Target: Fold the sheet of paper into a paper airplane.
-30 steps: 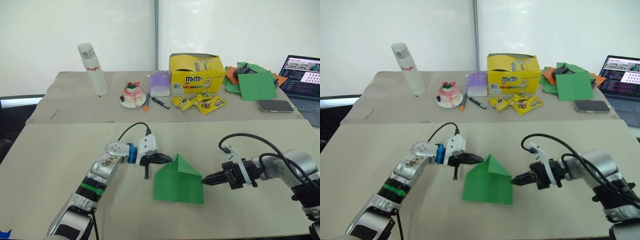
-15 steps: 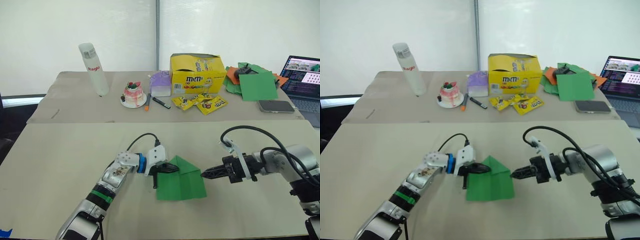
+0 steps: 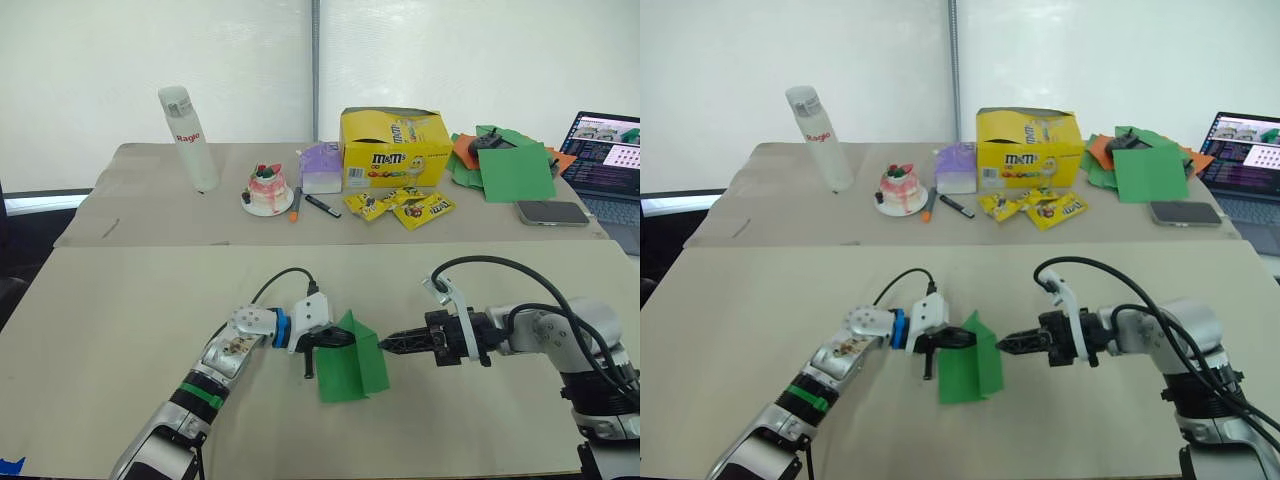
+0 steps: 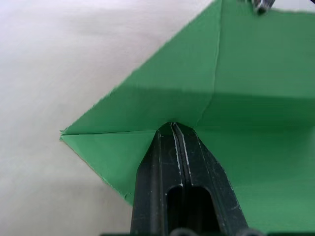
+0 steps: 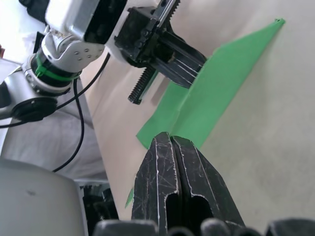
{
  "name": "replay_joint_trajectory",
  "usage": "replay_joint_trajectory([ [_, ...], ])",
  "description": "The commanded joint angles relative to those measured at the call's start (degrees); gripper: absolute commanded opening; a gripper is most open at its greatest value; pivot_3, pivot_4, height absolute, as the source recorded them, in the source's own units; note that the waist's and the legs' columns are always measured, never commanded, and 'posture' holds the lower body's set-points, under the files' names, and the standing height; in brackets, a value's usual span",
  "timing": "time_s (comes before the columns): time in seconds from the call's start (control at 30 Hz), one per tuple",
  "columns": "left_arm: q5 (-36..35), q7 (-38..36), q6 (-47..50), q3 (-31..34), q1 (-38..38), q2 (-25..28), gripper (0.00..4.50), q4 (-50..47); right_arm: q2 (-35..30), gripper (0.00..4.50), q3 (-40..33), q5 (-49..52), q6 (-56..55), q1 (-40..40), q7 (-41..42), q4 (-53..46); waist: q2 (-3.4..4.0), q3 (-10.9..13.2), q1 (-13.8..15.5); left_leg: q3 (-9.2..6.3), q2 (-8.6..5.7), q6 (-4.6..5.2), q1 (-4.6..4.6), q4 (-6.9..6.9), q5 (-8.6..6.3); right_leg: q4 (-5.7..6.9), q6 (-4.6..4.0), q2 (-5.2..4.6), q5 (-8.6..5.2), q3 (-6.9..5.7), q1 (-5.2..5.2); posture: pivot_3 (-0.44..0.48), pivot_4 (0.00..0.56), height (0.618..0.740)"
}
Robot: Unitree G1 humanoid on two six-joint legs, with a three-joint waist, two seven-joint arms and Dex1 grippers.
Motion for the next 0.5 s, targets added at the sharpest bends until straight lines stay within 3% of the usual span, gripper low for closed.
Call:
replay_joint_trajectory([
  [0.03, 1.34, -0.18, 0.15, -1.1, 1.21, 0.47, 0.0, 1.76, 0.95, 0.3, -4.42, 5.34, 3.15, -0.26, 0.36, -1.97, 0.0, 0.0, 0.02, 0.0, 0.0, 0.0, 0.0, 0.0, 0.0, 0.0, 0.0, 0.0, 0.0, 0.0, 0.0, 0.0, 0.15, 0.74],
  [0.27, 1.51, -0.11, -0.04, -1.05, 1.32, 0.69, 0.0, 1.78, 1.34, 2.55, -6.57, 6.67, 1.24, 0.28, 0.12, -2.12, 0.01, 0.0, -0.01, 0.0, 0.0, 0.0, 0.01, 0.0, 0.0, 0.0, 0.0, 0.0, 0.0, 0.0, 0.02, 0.0, 0.15, 0.74],
  [0.4, 0.81, 0.15, 0.67, -0.51, 0.96, 0.21, 0.0, 1.33, -0.5, 2.55, -4.53, 2.09, -4.97, -0.09, 2.07, -0.94, 0.01, 0.0, 0.0, 0.0, -0.01, 0.0, 0.01, 0.0, 0.0, 0.0, 0.0, 0.0, 0.0, -0.01, 0.02, 0.0, 0.15, 0.74],
  [0.5, 0.91, 0.04, 0.86, -0.48, 0.71, 0.45, 0.0, 0.82, -6.79, 2.55, -0.19, -9.99, -21.71, -0.5, 7.71, -0.28, 0.02, -0.01, 0.03, 0.01, -0.04, 0.0, 0.01, 0.01, 0.0, 0.0, 0.0, 0.0, 0.0, -0.02, 0.01, 0.0, 0.15, 0.74],
])
